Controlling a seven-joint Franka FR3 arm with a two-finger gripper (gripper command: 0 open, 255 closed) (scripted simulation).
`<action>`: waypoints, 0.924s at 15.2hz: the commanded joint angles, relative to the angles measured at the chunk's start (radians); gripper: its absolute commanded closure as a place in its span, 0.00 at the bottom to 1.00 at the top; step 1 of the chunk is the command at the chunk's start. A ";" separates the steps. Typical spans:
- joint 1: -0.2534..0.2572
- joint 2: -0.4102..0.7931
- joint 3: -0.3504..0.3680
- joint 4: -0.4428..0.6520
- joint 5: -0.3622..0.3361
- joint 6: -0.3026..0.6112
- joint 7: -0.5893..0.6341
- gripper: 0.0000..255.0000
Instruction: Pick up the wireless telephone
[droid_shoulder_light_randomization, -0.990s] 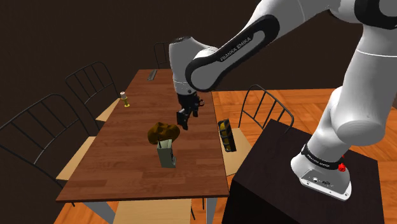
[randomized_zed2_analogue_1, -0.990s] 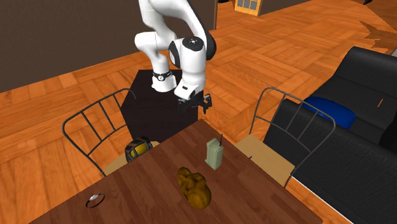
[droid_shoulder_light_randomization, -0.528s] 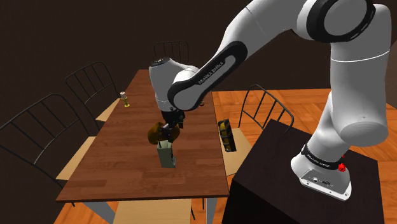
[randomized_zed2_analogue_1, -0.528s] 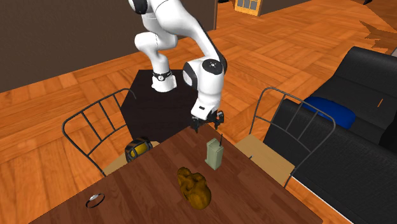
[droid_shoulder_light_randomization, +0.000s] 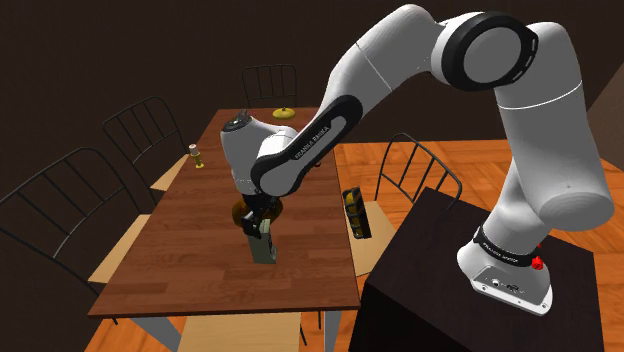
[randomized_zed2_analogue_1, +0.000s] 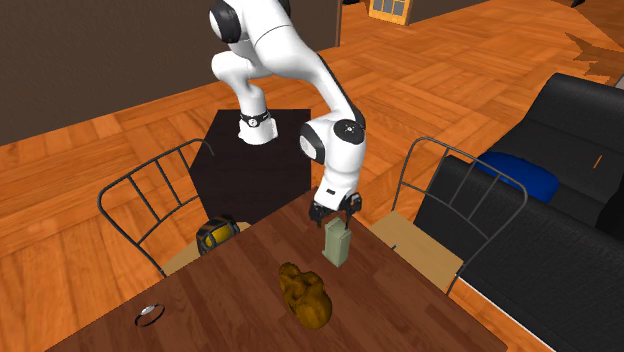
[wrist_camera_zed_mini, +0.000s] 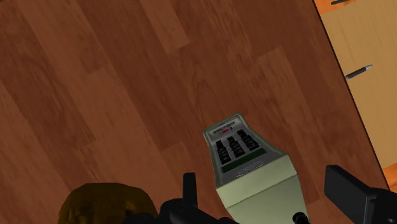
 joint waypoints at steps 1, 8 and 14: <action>0.003 0.018 -0.004 -0.001 -0.006 0.020 0.004 0.00; 0.007 0.034 -0.007 -0.002 -0.011 0.035 0.009 1.00; 0.005 0.033 -0.008 -0.001 -0.011 0.034 0.006 1.00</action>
